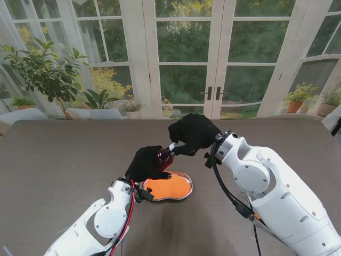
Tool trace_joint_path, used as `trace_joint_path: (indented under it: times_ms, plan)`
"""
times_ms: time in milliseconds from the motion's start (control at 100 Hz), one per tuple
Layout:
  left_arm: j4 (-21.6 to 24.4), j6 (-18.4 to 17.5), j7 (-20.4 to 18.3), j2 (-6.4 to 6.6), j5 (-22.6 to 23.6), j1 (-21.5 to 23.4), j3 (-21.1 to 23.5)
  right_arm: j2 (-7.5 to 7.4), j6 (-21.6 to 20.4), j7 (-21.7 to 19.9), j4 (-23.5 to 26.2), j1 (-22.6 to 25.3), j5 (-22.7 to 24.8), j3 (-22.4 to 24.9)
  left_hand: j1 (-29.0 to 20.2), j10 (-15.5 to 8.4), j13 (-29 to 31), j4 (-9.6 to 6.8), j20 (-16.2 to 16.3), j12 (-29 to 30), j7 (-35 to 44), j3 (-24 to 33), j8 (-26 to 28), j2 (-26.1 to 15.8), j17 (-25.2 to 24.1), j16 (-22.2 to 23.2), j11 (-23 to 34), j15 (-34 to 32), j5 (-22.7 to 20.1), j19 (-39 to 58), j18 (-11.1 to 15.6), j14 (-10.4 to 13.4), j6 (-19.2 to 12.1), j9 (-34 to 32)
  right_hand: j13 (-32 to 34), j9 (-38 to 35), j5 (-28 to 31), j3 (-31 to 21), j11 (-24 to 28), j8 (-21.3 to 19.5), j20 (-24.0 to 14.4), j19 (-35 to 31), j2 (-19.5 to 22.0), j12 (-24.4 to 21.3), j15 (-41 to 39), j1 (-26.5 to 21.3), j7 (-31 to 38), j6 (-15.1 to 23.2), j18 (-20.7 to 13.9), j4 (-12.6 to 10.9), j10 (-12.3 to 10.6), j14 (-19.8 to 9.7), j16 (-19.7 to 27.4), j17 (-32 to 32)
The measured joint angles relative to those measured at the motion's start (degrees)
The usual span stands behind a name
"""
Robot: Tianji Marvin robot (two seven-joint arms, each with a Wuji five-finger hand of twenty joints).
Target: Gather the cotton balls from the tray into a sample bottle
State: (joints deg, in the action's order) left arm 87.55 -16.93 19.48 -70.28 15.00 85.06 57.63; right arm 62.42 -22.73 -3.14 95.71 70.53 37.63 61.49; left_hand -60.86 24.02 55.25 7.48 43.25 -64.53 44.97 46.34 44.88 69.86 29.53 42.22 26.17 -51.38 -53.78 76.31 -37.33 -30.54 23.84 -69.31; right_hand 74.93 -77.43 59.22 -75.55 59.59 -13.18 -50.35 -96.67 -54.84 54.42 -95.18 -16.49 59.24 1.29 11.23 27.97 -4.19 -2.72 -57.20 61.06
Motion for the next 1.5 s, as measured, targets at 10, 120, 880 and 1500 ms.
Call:
trace_joint_path:
  times_ms: [10, 120, 880, 1500]
  plan:
    - [0.01, 0.01, -0.02, 0.00, 0.00, 0.00, 0.00, 0.00, -0.04, 0.00, 0.01, 0.02, -0.02, 0.03, 0.00, -0.02, 0.00, 0.00, 0.00, 0.00, 0.01, 0.00, 0.00, 0.00, 0.00, 0.00, 0.00, 0.00, -0.01, 0.00, 0.00, 0.00, -0.02, 0.00, 0.00, 0.00, 0.00, 0.00, 0.00, 0.00, 0.00, 0.00, 0.00, 0.00, 0.00, 0.00, 0.00, 0.00, 0.00, 0.00, 0.00, 0.00, 0.00, 0.00]
    - [0.29, 0.23, -0.33, 0.05, -0.07, 0.04, 0.04, 0.00, -0.61, 0.13, 0.16, 0.32, -0.10, 0.36, 0.00, -0.10, 0.00, 0.00, 0.00, 0.00, 0.22, 0.00, 0.02, 0.02, 0.00, 0.00, 0.00, 0.00, -0.06, -0.09, 0.00, 0.00, -0.19, -0.02, 0.00, 0.00, -0.01, 0.00, -0.03, -0.25, 0.00, 0.00, 0.00, 0.00, 0.00, 0.00, 0.00, -0.01, 0.00, -0.01, 0.01, 0.00, 0.00, -0.02]
    - [0.89, 1.50, -1.77, 0.38, -0.54, 0.33, 0.12, -0.52, -3.34, 3.44, 1.36, 0.55, 10.06, 0.41, 0.00, -0.17, 0.00, 0.00, 0.00, 0.02, 0.53, 0.00, 0.02, 0.04, -0.12, 0.00, 0.05, 0.01, -0.16, -0.70, -0.02, 0.00, -0.34, -0.04, 0.00, 0.00, -0.31, 0.02, -0.22, -1.45, 0.00, 0.00, 0.01, 0.00, 0.03, 0.14, 0.00, -0.01, -0.55, -0.29, -0.08, -0.17, 0.01, -0.05]
    - [1.83, 1.90, -4.11, 1.23, 0.66, 1.01, 1.00, -0.98, -2.52, 1.43, 2.61, 0.52, 12.21, 0.31, 0.00, -0.17, 0.03, 0.00, 0.00, 0.14, 0.53, 0.00, 0.00, 0.04, -0.02, 0.00, 0.10, 0.01, -0.16, -0.70, -0.04, 0.00, -0.32, -0.04, 0.04, 0.00, -0.38, 0.70, -0.69, -3.05, 0.00, 0.00, 2.89, 0.00, 0.04, 1.36, 0.04, 0.23, -1.09, -1.37, -0.31, -0.43, 0.01, -0.08]
